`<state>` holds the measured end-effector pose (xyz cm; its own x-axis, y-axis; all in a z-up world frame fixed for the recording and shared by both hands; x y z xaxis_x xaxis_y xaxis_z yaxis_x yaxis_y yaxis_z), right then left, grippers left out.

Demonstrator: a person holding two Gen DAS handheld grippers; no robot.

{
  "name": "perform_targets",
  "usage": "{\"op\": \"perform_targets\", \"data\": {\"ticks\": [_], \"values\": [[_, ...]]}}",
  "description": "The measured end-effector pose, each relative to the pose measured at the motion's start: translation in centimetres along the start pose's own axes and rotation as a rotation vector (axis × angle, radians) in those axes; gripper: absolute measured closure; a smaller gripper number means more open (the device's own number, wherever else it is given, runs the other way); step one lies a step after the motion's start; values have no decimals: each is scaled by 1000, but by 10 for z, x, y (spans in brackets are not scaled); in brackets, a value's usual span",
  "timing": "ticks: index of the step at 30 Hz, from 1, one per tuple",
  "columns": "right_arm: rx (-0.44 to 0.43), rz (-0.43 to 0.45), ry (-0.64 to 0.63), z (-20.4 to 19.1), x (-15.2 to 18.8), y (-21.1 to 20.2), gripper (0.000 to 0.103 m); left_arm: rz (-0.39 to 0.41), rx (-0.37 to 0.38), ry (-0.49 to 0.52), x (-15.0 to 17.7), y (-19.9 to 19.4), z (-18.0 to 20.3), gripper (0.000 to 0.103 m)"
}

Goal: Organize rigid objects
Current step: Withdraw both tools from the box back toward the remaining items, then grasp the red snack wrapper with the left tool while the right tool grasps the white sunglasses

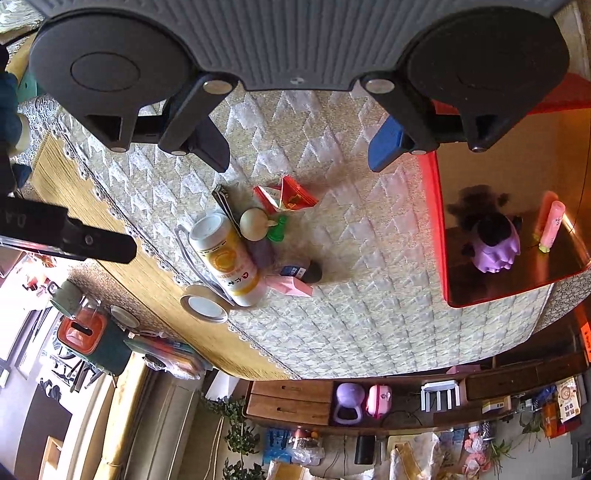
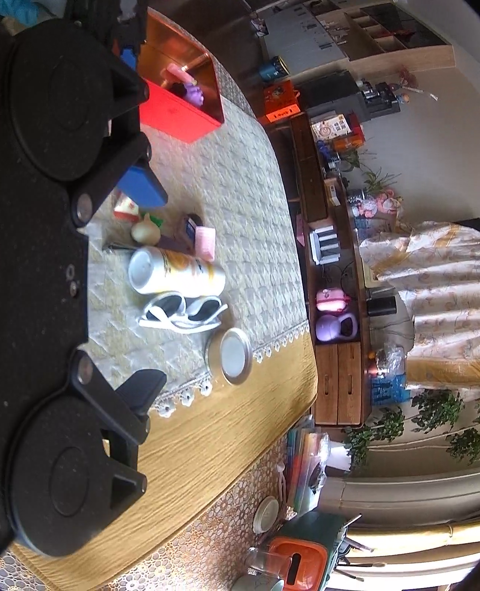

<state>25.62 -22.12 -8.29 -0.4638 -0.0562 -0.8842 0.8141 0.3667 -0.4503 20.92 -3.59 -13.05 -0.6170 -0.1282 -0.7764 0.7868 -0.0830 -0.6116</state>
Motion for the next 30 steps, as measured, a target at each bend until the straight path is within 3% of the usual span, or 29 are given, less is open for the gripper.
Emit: {"op": "perform_targets", "data": {"ticks": [4, 12, 14, 30], "values": [[44, -23, 10, 19, -3, 27, 14, 1, 0, 15, -1, 14, 5, 21], [69, -79, 29, 33, 2, 75, 29, -14, 6, 44, 0, 40, 13, 21], [64, -92, 41, 36, 3, 83, 30, -18, 4, 46, 0, 45, 13, 21], [-43, -148, 89, 35, 12, 119, 71, -31, -1, 65, 3, 75, 13, 21]]}}
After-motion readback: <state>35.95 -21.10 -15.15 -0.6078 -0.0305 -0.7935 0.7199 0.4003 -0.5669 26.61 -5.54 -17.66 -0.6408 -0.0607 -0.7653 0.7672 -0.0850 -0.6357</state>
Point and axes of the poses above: each gripper's, at about its wrist camera, not at the fingertips, and y roughly the way its jaws point, z to its right, x to its underside, the point moved 6 cm from there along y, roughly the way its jaws point, and after that the axes turned 10 degrees about z, right-handed, at the moved point
